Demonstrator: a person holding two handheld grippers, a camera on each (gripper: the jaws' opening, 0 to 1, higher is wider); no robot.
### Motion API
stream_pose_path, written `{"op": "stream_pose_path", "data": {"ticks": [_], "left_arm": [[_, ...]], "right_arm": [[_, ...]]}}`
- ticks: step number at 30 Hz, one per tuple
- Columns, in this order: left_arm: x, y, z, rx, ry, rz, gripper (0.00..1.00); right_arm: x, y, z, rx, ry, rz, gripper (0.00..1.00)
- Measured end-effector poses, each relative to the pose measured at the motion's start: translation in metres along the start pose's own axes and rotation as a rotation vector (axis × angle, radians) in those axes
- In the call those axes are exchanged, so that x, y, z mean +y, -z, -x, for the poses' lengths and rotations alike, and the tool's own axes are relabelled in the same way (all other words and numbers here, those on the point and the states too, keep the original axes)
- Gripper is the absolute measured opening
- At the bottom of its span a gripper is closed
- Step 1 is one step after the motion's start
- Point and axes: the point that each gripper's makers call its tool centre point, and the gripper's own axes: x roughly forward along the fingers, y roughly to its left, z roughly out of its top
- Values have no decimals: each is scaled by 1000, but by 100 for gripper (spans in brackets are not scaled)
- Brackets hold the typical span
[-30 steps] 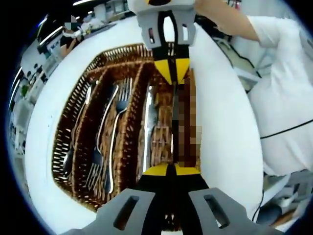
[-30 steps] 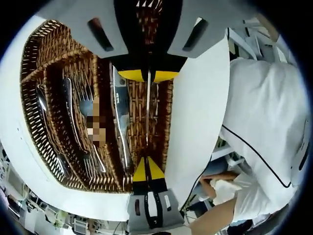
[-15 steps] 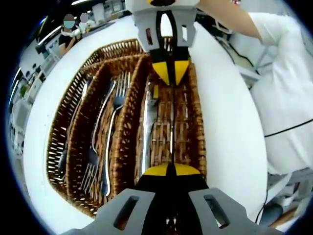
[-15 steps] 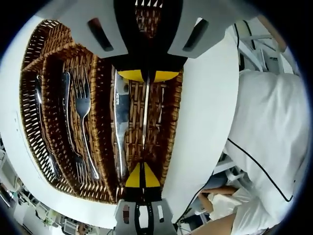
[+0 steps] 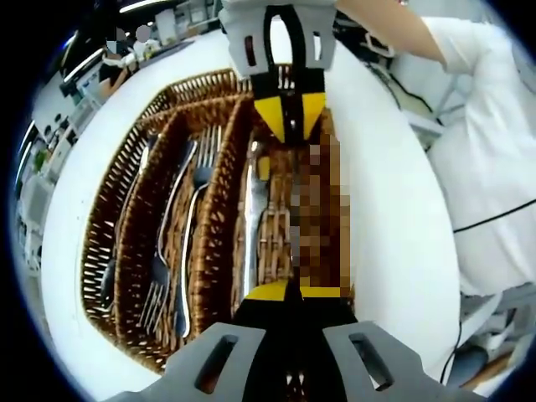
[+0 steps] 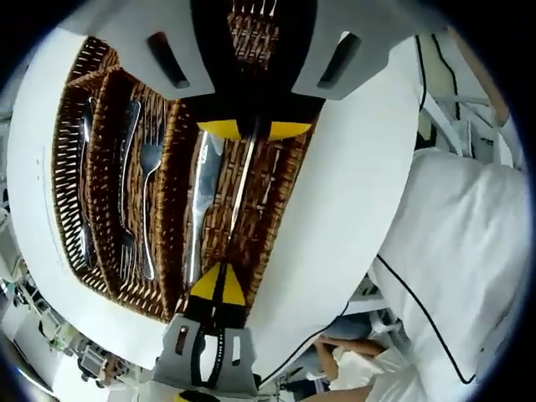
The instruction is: Arrange the knives, forks, and spoons in their matching storage slots by inserting each utensil handle-first until every utensil is classified and aligned in the correct compartment
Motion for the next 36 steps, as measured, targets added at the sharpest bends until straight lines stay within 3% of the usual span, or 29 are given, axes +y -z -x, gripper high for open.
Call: {"op": "stream_pose_path", "data": {"ticks": [7,21,25,28,29,31,32,33,34,36], "left_arm": [[-1,0,-1,-7,-2,2,1],[0,-1,-2,-14,-27,-33,3],[-1,-2,-2,-12,-18,-30,1],[-1,-2,-1,-4,-15,-41,1],[-1,-2,0,-5,-17,-50,1],[-1,-3,0,-4,-10,-61,0],[0,-3,0,-1,-9,-60,1],[0,-3,0,4,-8,-58,1],[0,-2,-1,7,-7,-51,1],[-1,-1,-1,9,-1,-37,1]], "right_arm": [[1,3,-4,10,-14,14,5],[-3,3,-3,-33,-32,-85,2],[-3,0,-1,-59,-59,-132,2],[-3,-12,5,-137,-80,-165,0],[-2,-12,7,-134,-79,-161,0],[-8,7,2,-8,-30,-142,0],[-6,4,1,-25,-40,-126,0],[-2,-8,0,-95,-69,-179,1],[-3,-10,2,-115,-70,-202,1],[-5,-8,5,-103,-62,-184,1]]}}
